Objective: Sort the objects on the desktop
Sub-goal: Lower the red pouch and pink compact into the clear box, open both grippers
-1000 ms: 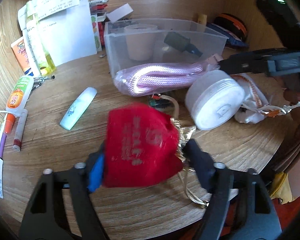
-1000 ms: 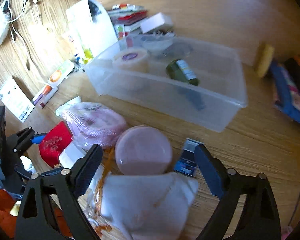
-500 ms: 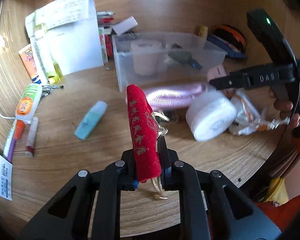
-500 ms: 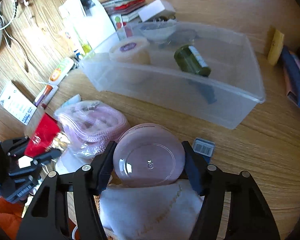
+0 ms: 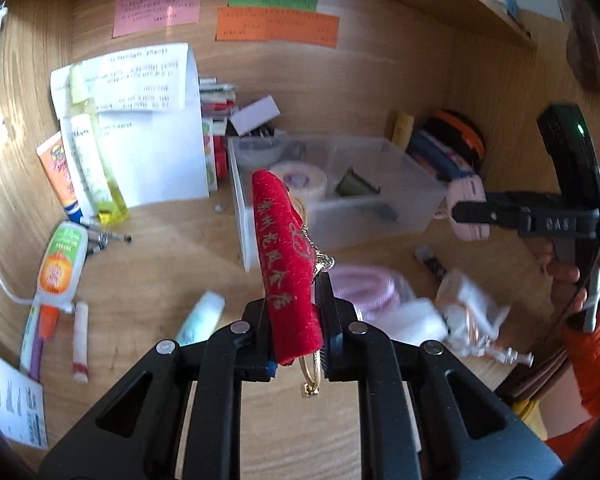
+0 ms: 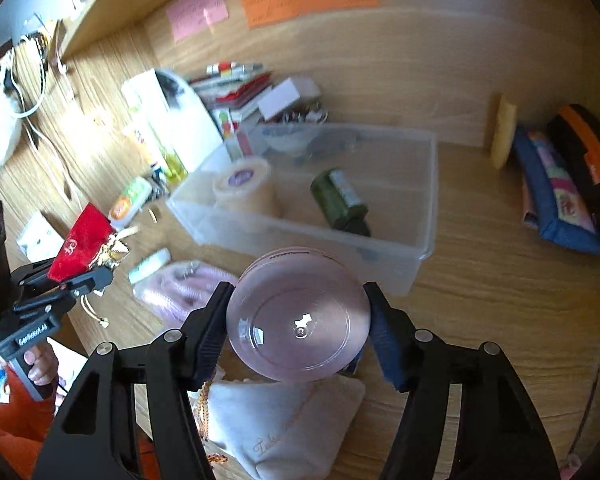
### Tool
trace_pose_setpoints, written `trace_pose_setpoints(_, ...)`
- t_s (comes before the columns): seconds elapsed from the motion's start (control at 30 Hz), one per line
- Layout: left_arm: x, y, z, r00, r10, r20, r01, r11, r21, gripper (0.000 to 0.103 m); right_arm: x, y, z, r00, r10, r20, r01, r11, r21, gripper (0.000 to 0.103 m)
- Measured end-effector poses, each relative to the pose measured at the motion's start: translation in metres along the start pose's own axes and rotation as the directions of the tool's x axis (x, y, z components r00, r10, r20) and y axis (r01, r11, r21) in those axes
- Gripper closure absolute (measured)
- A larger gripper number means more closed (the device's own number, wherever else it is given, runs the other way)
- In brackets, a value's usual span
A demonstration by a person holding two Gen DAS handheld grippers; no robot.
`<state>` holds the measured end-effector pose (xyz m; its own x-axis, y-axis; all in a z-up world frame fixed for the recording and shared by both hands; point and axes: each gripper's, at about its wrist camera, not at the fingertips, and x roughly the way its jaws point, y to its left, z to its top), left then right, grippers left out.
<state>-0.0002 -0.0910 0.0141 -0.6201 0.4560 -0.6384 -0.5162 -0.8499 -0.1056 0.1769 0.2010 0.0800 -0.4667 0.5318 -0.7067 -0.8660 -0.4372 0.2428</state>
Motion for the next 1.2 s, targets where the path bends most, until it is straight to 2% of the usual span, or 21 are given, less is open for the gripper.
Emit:
trace_pose_setpoints(0.2,0.001,0.005,0.037,0.999,0.008,0.048,-0.008,1.0,0.008,0.088,-0.008,-0.005,0.012,0.998,-0.013,0.061,0.012,1.0,0.017,0.042)
trace_pose_setpoints(0.3,0.007,0.006,0.053,0.999,-0.006,0.048,0.006,1.0,0.012,0.088,-0.007,-0.01,0.02,0.997,-0.015,0.077,0.013,1.0,0.026,0.042)
trace_pose_setpoints(0.57,0.046,-0.01,0.083,0.997,-0.081,0.009,0.08,0.996,0.05,0.088,0.006,-0.024,0.034,0.997,-0.027,0.076,0.024,0.999,0.037,0.042)
trace_pose_setpoints(0.73,0.077,-0.029,0.093,0.99,-0.131,-0.044,0.134,0.988,0.078,0.088,0.022,-0.032,0.043,0.998,-0.045,0.049,0.043,0.998,0.036,0.042)
trace_pose_setpoints(1.07,0.129,-0.046,0.121,0.984,-0.15,-0.097,0.158,0.984,0.086,0.088,0.047,-0.038,0.056,0.998,-0.065,0.021,0.065,0.998,0.012,0.042)
trace_pose_setpoints(1.2,0.15,-0.047,0.127,0.986,-0.121,-0.114,0.131,0.988,0.081,0.088,0.058,-0.04,0.058,0.997,-0.081,0.005,0.081,0.997,0.002,0.042)
